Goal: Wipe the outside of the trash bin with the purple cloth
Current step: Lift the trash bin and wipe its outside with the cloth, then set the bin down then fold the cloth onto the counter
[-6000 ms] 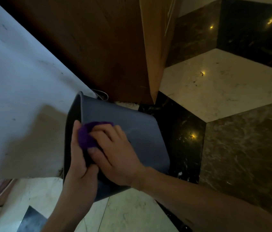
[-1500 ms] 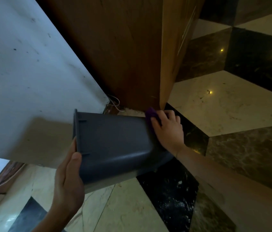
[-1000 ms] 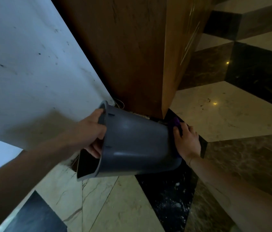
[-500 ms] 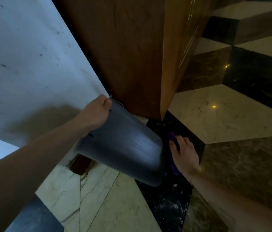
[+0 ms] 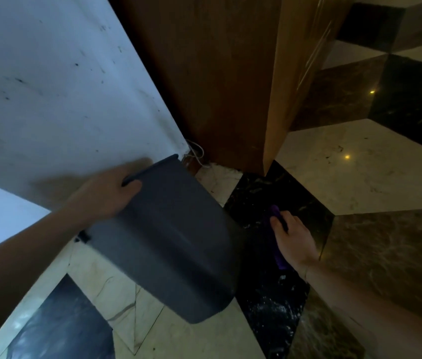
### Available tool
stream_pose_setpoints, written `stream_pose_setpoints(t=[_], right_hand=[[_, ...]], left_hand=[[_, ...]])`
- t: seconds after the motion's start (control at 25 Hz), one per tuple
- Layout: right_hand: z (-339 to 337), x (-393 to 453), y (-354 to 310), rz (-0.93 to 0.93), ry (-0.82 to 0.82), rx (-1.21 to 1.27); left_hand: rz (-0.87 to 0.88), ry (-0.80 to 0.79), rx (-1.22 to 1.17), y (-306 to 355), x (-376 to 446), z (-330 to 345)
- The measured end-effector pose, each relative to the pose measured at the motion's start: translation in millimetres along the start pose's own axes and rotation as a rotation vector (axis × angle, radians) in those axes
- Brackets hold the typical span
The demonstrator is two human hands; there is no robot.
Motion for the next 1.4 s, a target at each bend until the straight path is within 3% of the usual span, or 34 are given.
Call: stream_pose_setpoints(t=[0.16,0.28,0.52,0.72,1.12,1.4], right_hand=[[-3,0,-5,-0.005,-0.036,0.004],[-6,2,-21,0.091,-0.074,0.011],[-33,67,-145,0.091,-0.199,0.393],[-52,106,-191,0.163,-0.482,0.418],[-36,114,-163,-0.177,-0.18,0.048],[-37,98,-133,-0.231,-0.097,-0.059]], left_hand=[[0.041,-0.099,-0.05,-15,-10,-6],[0.076,-0.147,-0.166,-14,-21,-14],[0.094,-0.127,-0.278,-27,-38,-6],[0.243,0.19,-0.303,-31,-43,3],[0.325,0.212,-0.133,-35,-58,65],[0.366,0.156,0.035,-33,-70,89]])
Point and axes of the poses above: each hand's wrist, its own x-axis towards the middle knuckle, its own z-axis out of the palm, y = z × x, the point moved 1 cm from there along x, towards the middle knuckle, and after that the axes turned 7 degrees about -z, right-handed, at the moved point
